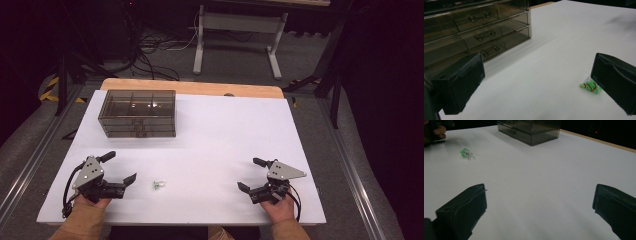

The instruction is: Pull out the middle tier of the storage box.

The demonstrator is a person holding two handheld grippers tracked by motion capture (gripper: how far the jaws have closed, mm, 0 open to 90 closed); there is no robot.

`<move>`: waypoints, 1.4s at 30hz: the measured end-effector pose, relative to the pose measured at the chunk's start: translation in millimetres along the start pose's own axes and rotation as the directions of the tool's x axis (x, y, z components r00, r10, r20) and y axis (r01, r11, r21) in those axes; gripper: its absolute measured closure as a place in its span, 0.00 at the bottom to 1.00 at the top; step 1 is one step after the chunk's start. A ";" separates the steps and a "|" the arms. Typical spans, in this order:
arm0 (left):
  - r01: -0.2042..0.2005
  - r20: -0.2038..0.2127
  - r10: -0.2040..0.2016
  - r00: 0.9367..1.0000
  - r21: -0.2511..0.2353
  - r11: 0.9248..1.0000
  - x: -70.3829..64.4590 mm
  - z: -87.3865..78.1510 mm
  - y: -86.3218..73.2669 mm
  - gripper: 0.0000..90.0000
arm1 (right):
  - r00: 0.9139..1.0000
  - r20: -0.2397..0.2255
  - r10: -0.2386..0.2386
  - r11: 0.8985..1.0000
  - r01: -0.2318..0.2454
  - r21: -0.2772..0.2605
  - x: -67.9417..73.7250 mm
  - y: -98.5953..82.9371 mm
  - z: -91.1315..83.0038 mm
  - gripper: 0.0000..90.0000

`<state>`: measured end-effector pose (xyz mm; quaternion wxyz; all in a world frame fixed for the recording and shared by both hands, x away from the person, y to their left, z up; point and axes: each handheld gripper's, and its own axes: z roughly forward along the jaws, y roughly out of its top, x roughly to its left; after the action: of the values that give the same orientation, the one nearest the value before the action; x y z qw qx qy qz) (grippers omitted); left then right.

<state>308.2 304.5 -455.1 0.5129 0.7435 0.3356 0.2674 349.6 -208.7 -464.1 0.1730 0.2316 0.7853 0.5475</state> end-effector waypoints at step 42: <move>-0.091 0.091 0.084 0.992 0.078 0.993 4.4 47.3 58.0 0.01 | 1.000 -0.014 -0.009 1.000 0.009 0.002 1.6 -1.0 0.9 0.00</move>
<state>359.1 265.8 -415.8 0.4839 0.7889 0.2905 0.2430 348.6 -207.4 -465.3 0.1696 0.2241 0.7883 0.5474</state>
